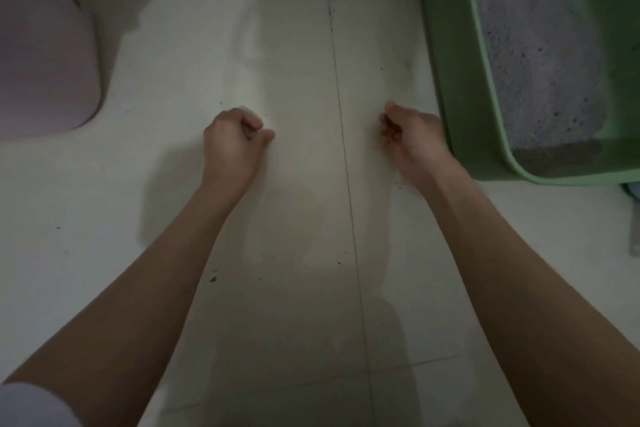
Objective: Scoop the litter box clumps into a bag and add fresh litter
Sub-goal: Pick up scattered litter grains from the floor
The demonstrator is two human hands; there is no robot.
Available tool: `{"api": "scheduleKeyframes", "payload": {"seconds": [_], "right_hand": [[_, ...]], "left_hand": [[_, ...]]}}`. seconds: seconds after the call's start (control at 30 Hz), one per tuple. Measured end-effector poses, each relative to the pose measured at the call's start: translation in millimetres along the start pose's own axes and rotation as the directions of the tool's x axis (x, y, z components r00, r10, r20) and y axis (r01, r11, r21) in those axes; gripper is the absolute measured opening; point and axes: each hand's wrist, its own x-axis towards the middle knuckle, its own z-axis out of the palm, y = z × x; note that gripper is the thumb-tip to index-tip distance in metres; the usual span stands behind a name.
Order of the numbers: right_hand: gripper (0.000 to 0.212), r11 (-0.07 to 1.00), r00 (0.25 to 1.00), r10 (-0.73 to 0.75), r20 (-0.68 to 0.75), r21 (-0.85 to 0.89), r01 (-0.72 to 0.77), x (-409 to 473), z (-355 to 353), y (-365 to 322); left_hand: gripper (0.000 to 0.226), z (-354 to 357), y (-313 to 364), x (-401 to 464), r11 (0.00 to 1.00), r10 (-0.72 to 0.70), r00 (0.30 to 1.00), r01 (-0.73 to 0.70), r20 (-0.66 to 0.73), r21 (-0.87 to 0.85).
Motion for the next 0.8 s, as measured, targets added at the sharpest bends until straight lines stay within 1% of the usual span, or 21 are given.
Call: {"api": "scheduleKeyframes", "payload": {"seconds": [0.03, 0.07, 0.13, 0.17, 0.2, 0.23, 0.27, 0.3, 0.33, 0.4, 0.5, 0.6, 0.63, 0.67, 0.7, 0.73, 0.77, 0.8], "right_hand": [[0.027, 0.990, 0.999, 0.047, 0.011, 0.131, -0.048, 6, 5, -6], [0.025, 0.978, 0.998, 0.061, 0.026, 0.199, -0.065, 13, 10, -12], [0.026, 0.988, 1.000, 0.005, -0.009, 0.152, -0.004, 30, 19, -21], [0.028, 0.997, 0.997, -0.045, -0.057, 0.062, 0.048, 38, 23, -22], [0.025, 0.992, 0.989, -0.098, -0.113, -0.089, 0.088, 48, 25, -21], [0.016, 0.956, 0.974, -0.159, -0.164, -0.272, 0.111, 55, 28, -21], [0.005, 0.890, 0.958, -0.227, -0.175, -0.436, 0.132, 62, 30, -20], [0.012, 0.807, 0.945, -0.282, -0.166, -0.573, 0.140, 64, 32, -20], [0.019, 0.721, 0.931, -0.335, -0.143, -0.675, 0.156, 69, 33, -19], [0.023, 0.615, 0.914, -0.391, -0.108, -0.769, 0.173, 73, 37, -21], [0.023, 0.563, 0.905, -0.407, -0.126, -0.815, 0.139, 74, 43, -25], [0.022, 0.507, 0.910, -0.404, -0.090, -0.850, 0.141, 71, 41, -27], [0.021, 0.510, 0.919, -0.389, -0.069, -0.846, 0.152, 66, 41, -27], [0.021, 0.555, 0.931, -0.361, -0.048, -0.814, 0.174, 61, 41, -25], [0.022, 0.665, 0.953, -0.301, -0.036, -0.724, 0.183, 53, 41, -22], [0.025, 0.825, 0.976, -0.213, -0.035, -0.542, 0.161, 42, 41, -20], [0.026, 0.952, 0.996, -0.093, -0.006, -0.293, 0.087, 30, 42, -18], [0.024, 0.998, 0.997, 0.024, 0.072, -0.064, -0.019, 15, 42, -15]], "left_hand": [[0.015, 1, 1, 3, 1.000, -0.007, 1.000, 0.007, 0.015, 0.010], [0.015, 1, 2, 5, 1.000, -0.021, 0.999, 0.021, 0.034, 0.023], [0.016, -1, 4, 8, 0.997, -0.058, 0.995, 0.054, 0.075, 0.051], [0.016, -2, 5, 10, 0.995, -0.075, 0.993, 0.068, 0.094, 0.068], [0.016, -2, 6, 12, 0.993, -0.090, 0.990, 0.082, 0.109, 0.084], [0.016, -2, 8, 13, 0.991, -0.105, 0.988, 0.094, 0.118, 0.095], [0.016, -2, 9, 13, 0.989, -0.117, 0.986, 0.105, 0.121, 0.099], [0.015, -1, 9, 14, 0.989, -0.125, 0.985, 0.113, 0.120, 0.100], [0.016, -1, 8, 14, 0.988, -0.129, 0.985, 0.118, 0.117, 0.100], [0.016, 1, 8, 13, 0.987, -0.132, 0.985, 0.120, 0.114, 0.107], [0.016, 3, 6, 14, 0.986, -0.127, 0.987, 0.116, 0.095, 0.120], [0.015, 5, 4, 14, 0.985, -0.138, 0.986, 0.127, 0.091, 0.121], [0.014, 6, 4, 14, 0.985, -0.139, 0.986, 0.127, 0.096, 0.120], [0.014, 6, 3, 15, 0.985, -0.137, 0.985, 0.125, 0.103, 0.120], [0.014, 6, 2, 15, 0.986, -0.132, 0.985, 0.119, 0.108, 0.117], [0.014, 6, 3, 14, 0.987, -0.128, 0.986, 0.116, 0.108, 0.110], [0.013, 5, 3, 13, 0.989, -0.126, 0.987, 0.117, 0.101, 0.095], [0.011, 3, 4, 11, 0.991, -0.126, 0.988, 0.121, 0.085, 0.064]]}}
